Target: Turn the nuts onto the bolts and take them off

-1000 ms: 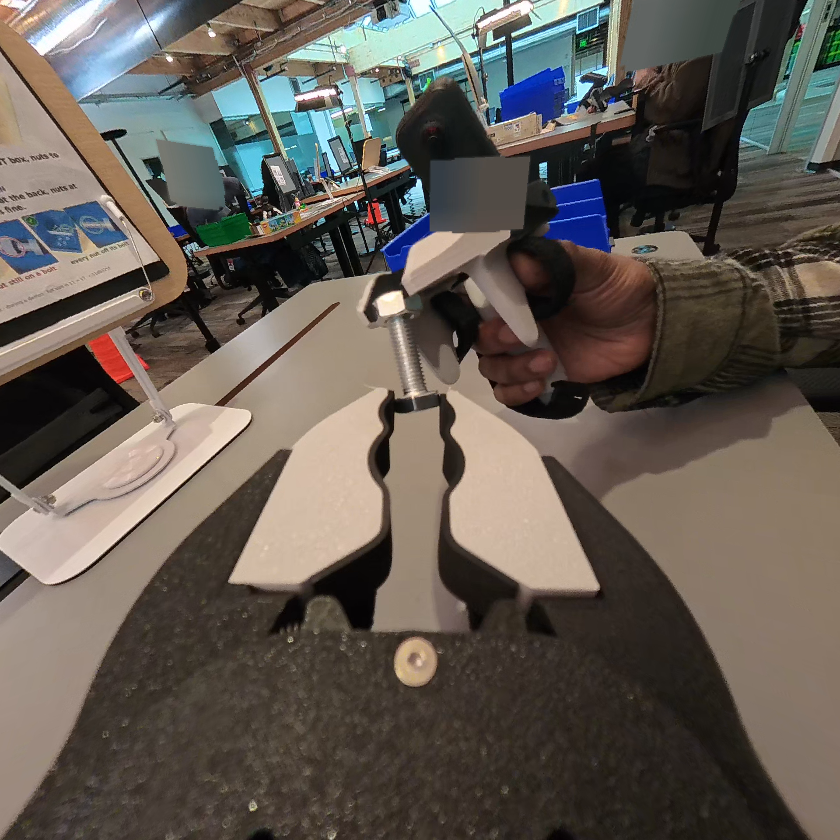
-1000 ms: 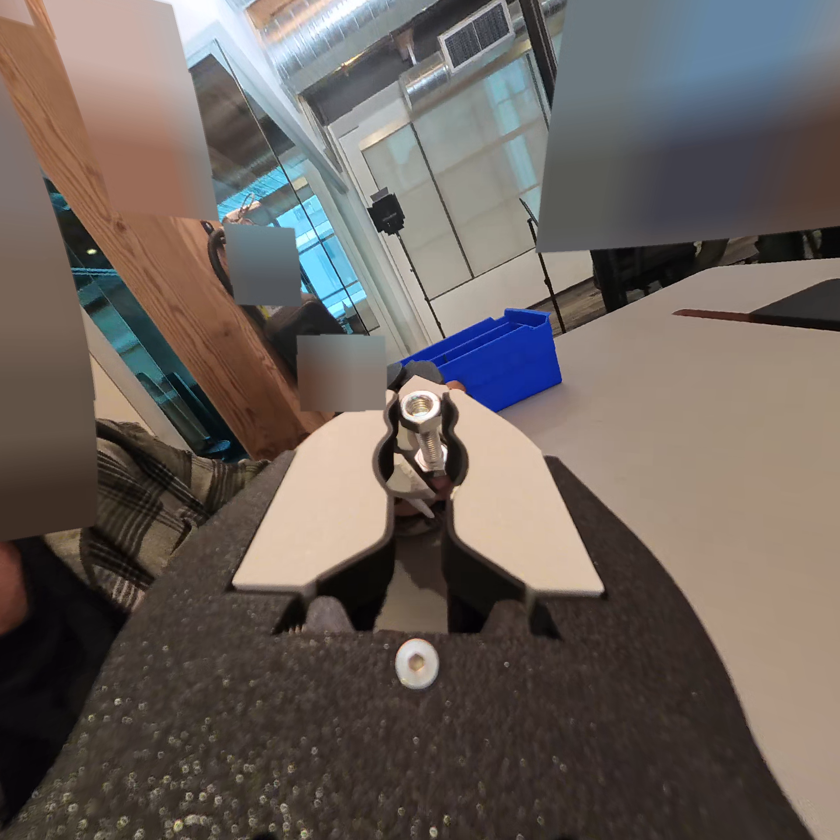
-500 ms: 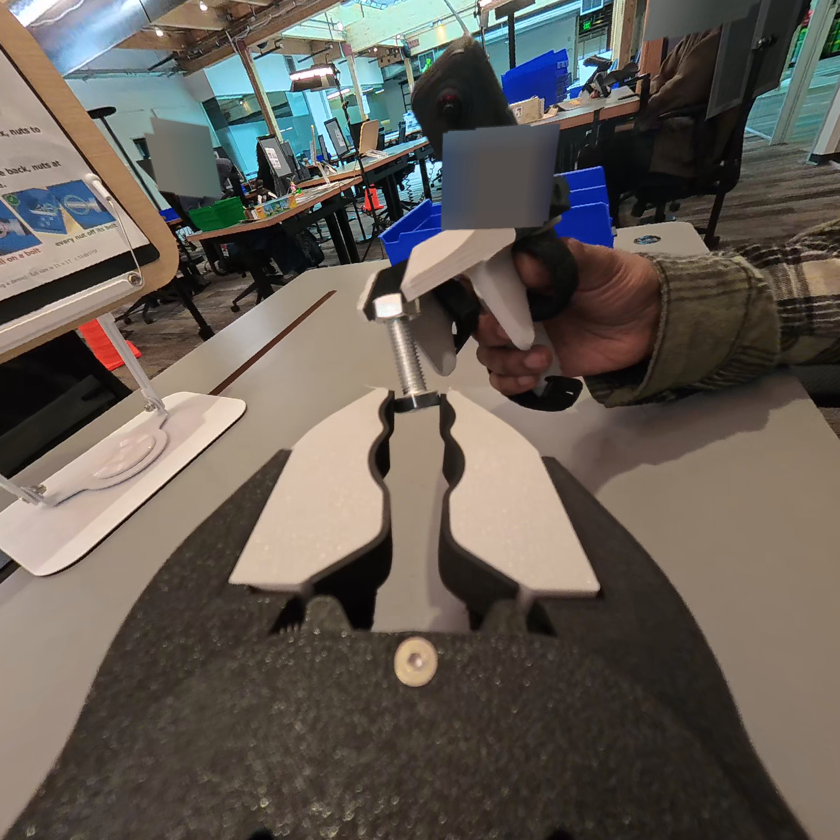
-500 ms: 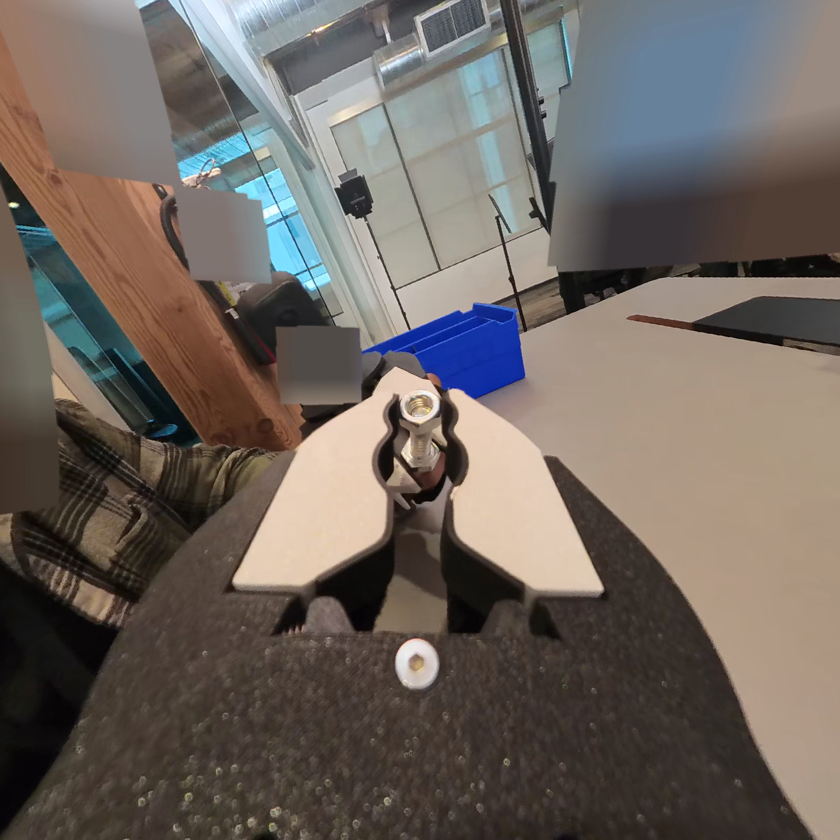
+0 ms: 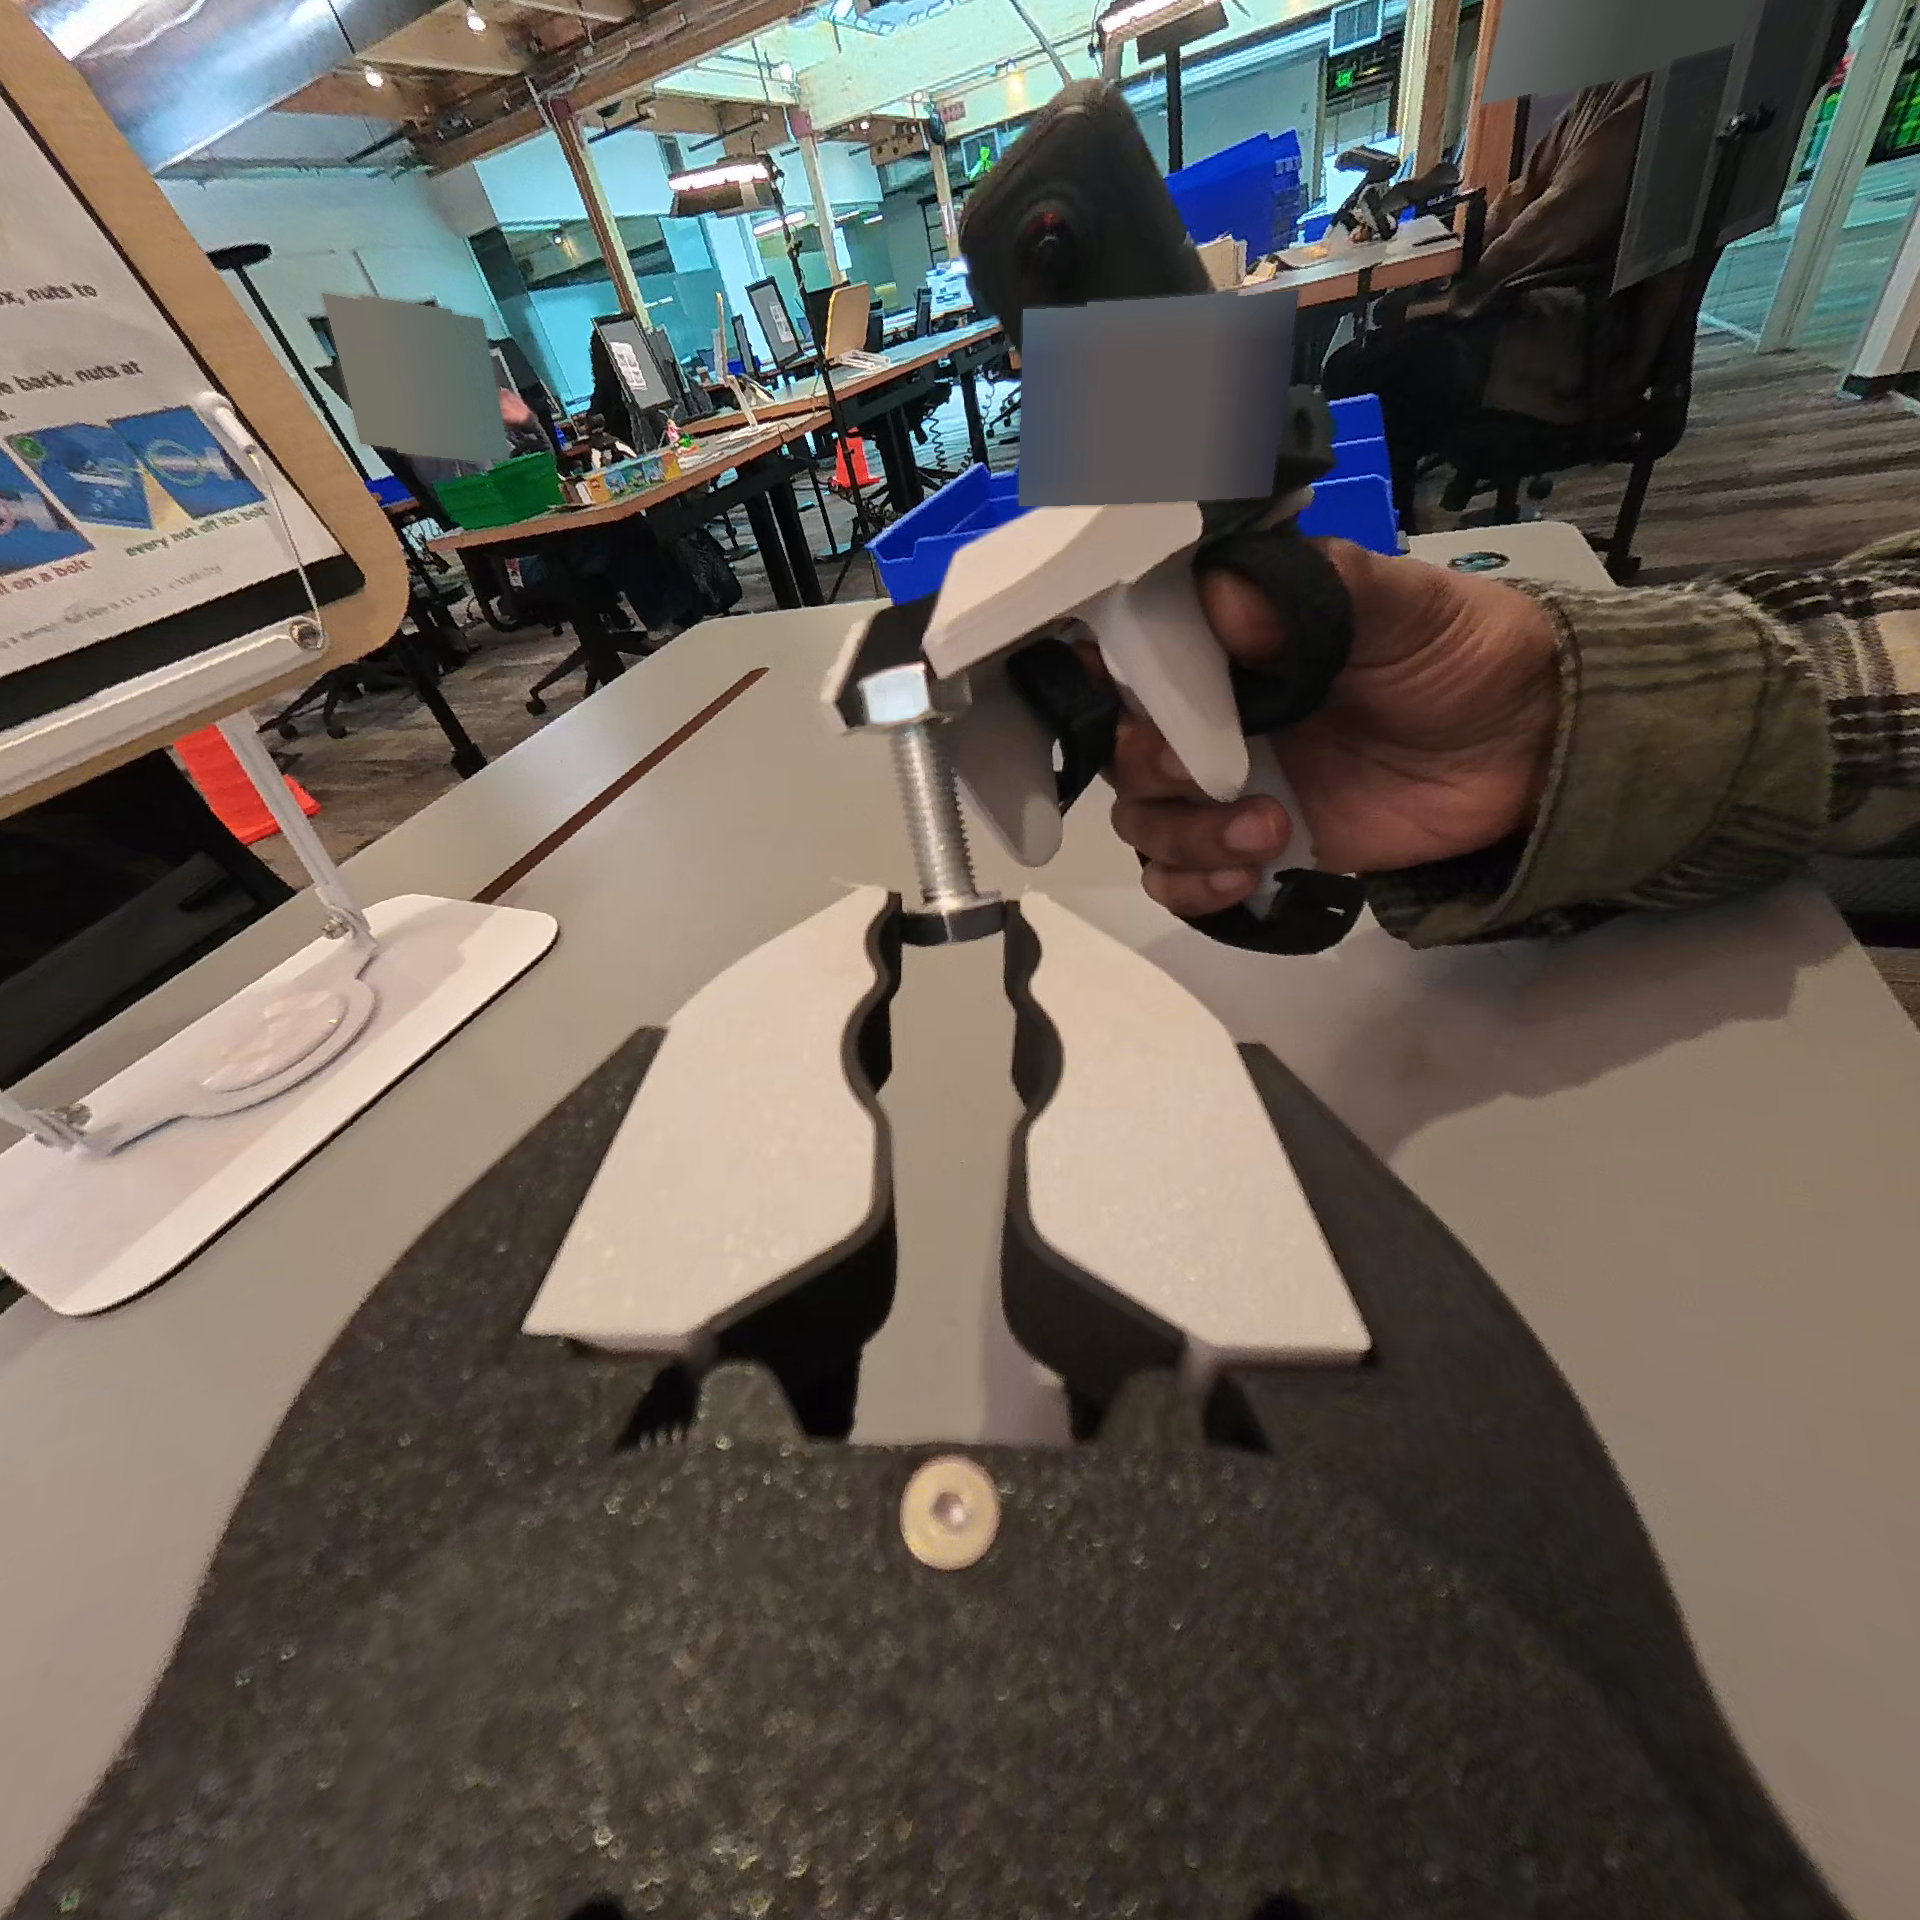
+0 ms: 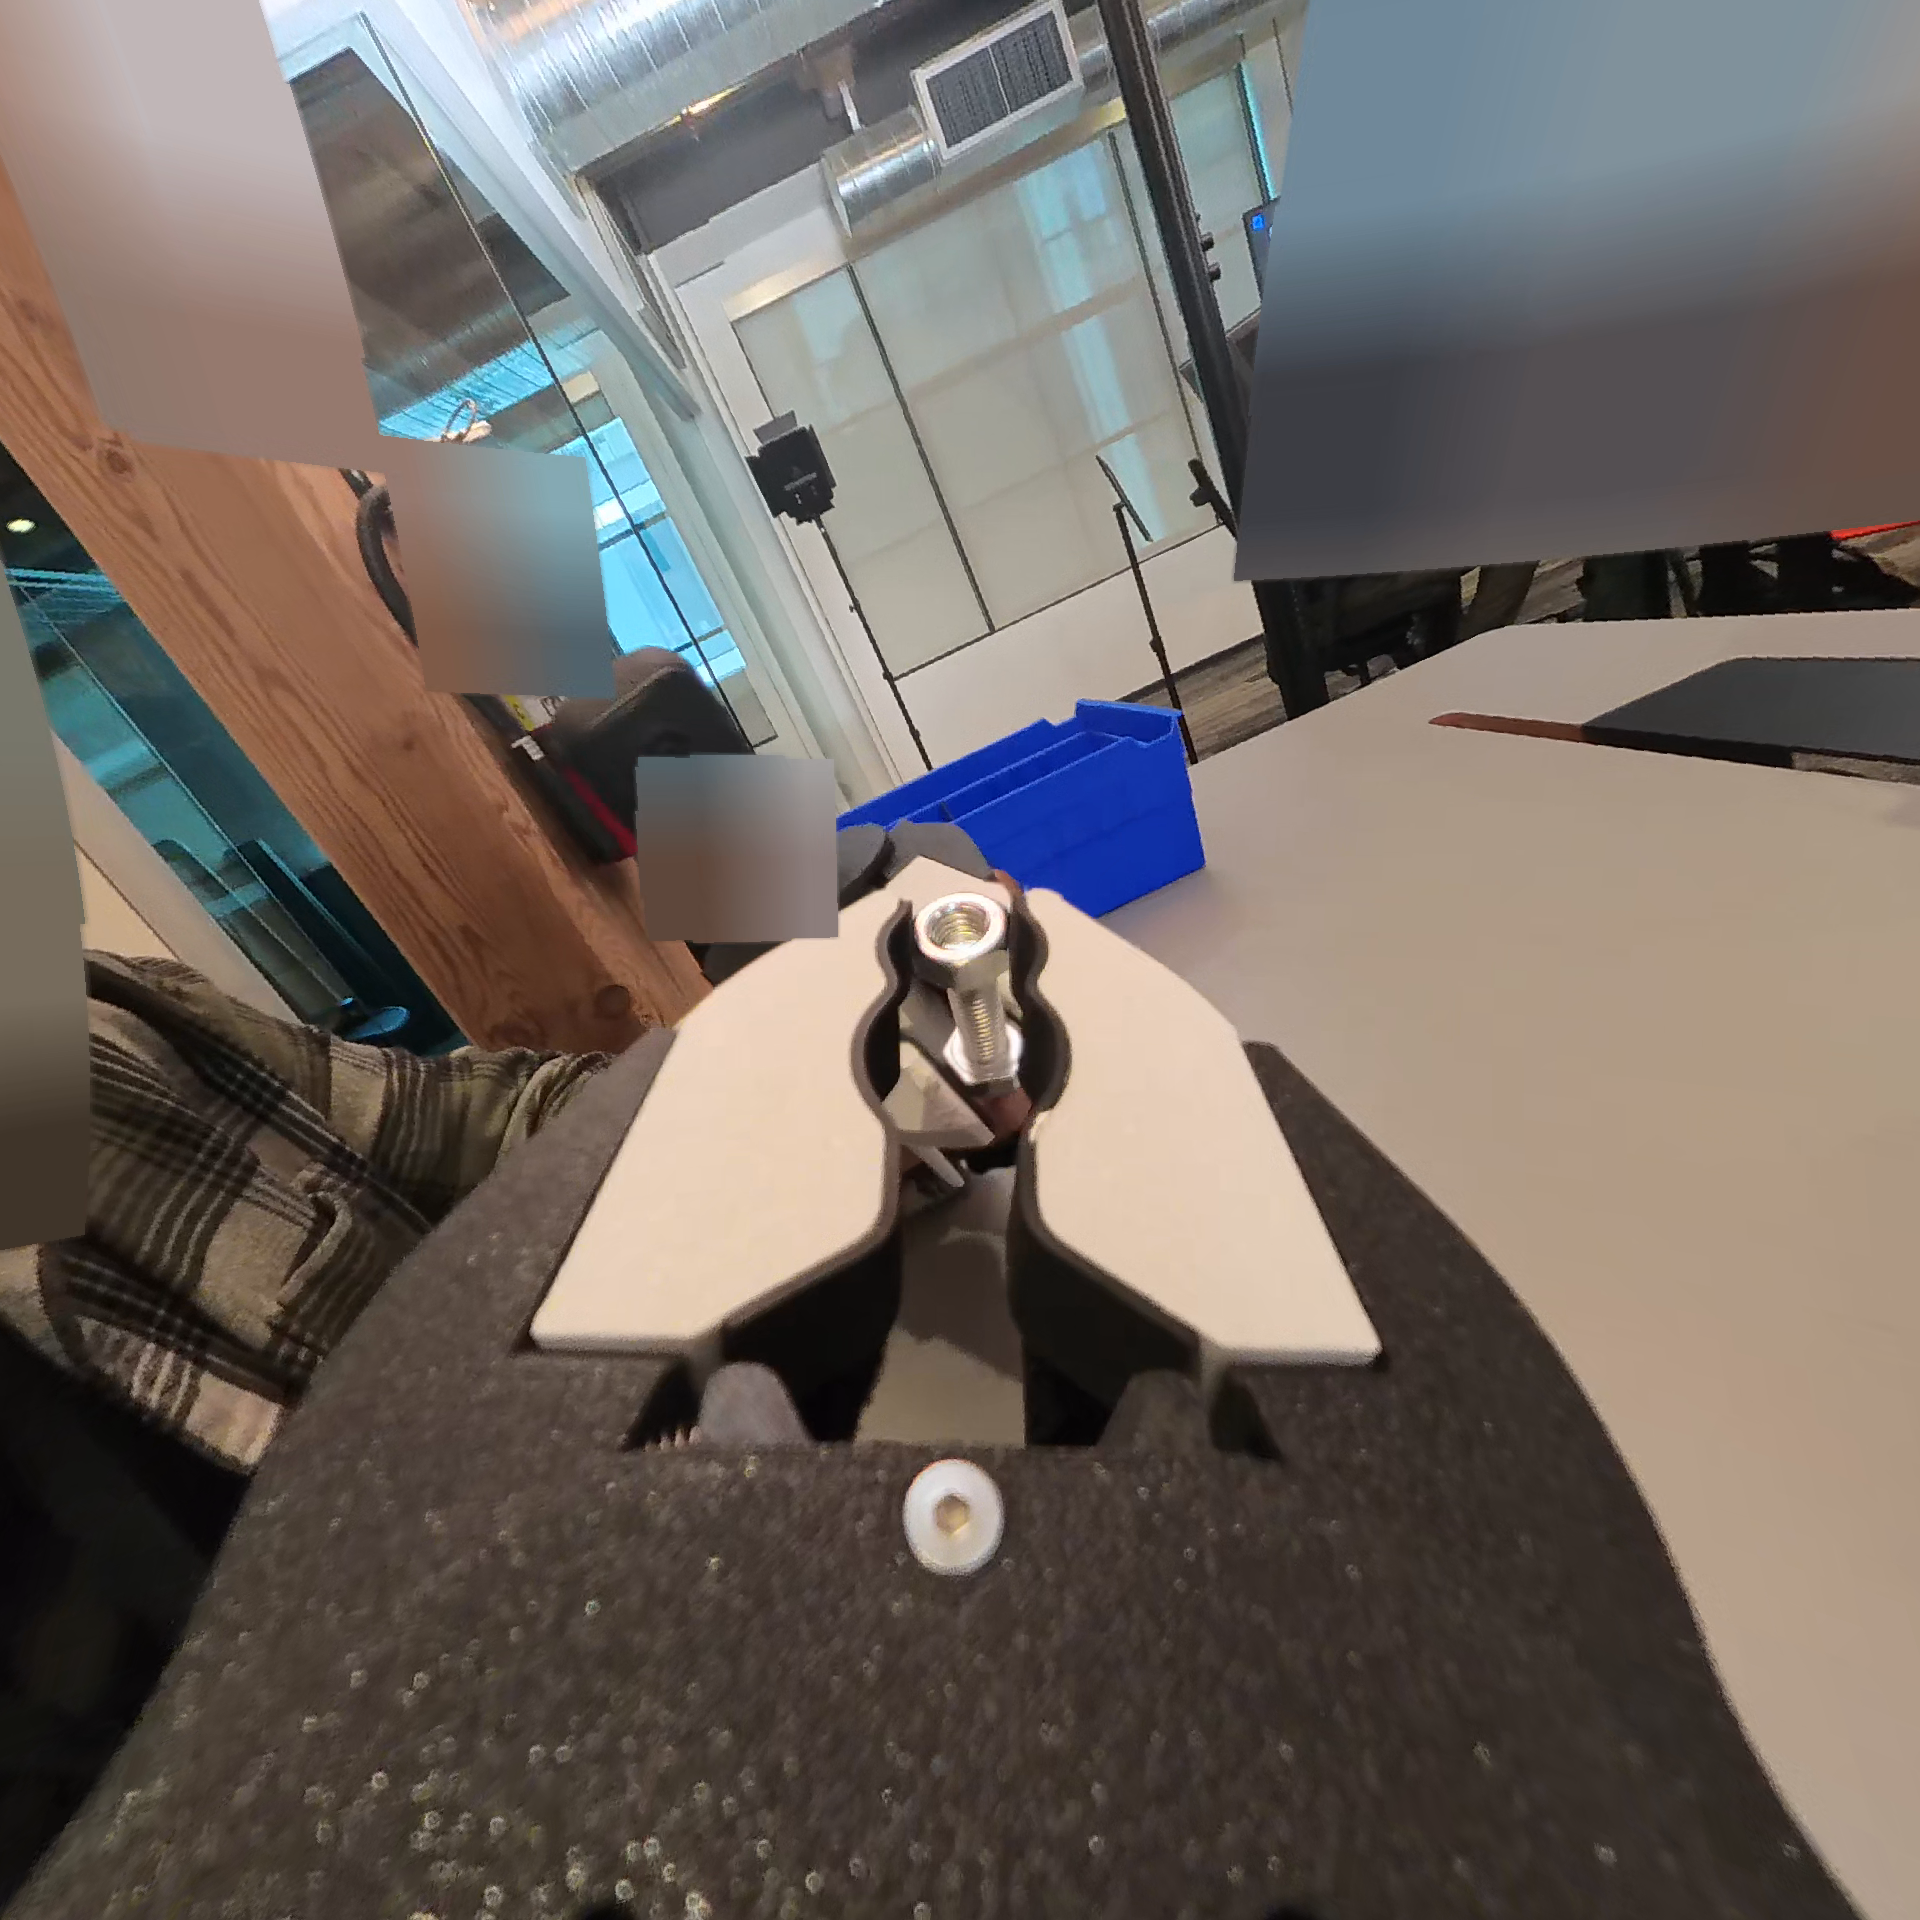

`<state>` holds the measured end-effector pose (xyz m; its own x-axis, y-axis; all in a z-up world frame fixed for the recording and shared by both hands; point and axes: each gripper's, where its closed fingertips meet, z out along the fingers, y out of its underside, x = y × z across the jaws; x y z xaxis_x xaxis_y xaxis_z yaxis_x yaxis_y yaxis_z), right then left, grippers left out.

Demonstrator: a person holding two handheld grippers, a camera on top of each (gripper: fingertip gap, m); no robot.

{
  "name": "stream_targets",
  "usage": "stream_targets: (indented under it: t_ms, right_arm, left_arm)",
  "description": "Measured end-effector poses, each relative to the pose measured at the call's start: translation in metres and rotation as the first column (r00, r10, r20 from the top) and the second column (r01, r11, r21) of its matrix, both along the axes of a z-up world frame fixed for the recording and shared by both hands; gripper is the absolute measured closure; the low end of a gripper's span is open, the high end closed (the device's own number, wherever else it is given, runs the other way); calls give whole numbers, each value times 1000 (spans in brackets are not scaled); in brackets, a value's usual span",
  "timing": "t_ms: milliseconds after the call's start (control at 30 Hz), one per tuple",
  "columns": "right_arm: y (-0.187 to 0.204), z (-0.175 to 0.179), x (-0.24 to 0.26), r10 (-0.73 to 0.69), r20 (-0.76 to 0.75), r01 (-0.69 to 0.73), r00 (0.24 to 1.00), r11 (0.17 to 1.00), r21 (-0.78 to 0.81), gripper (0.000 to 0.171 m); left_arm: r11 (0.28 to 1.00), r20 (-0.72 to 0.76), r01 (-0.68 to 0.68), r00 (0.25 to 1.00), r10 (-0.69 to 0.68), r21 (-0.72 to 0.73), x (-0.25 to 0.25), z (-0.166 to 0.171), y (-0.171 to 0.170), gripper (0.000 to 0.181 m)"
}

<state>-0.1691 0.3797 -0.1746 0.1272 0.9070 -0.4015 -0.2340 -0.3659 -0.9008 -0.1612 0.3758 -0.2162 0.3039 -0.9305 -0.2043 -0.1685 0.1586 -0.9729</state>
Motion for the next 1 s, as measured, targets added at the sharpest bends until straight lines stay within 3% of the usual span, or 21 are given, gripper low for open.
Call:
stream_targets:
  t_ms: [400, 600, 733, 833, 1000]
  right_arm:
    - [-1, -18, 1, -20, 180, 0, 983, 994, 110, 154]
    - [0, -14, 8, -22, 170, -4, 985, 989, 147, 154]
    - [9, -15, 29, -54, 201, 24, 978, 989, 149, 154]
    - [18, -69, 46, -40, 484, 13, 874, 998, 59, 154]
    - [14, -153, 61, 53, 825, -58, 563, 998, -24, 154]
  left_arm:
    - [979, -36, 99, 994, -107, -180, 9, -23, -2, 163]
    - [984, -90, 109, 988, -122, -141, 14, -31, -7, 163]
    - [987, -18, 92, 995, -95, -132, 7, -20, 0, 163]
    - [987, 62, 82, 995, -74, -137, -4, -6, 7, 163]
    - [988, 81, 44, 996, -32, -145, -15, -2, 18, 163]
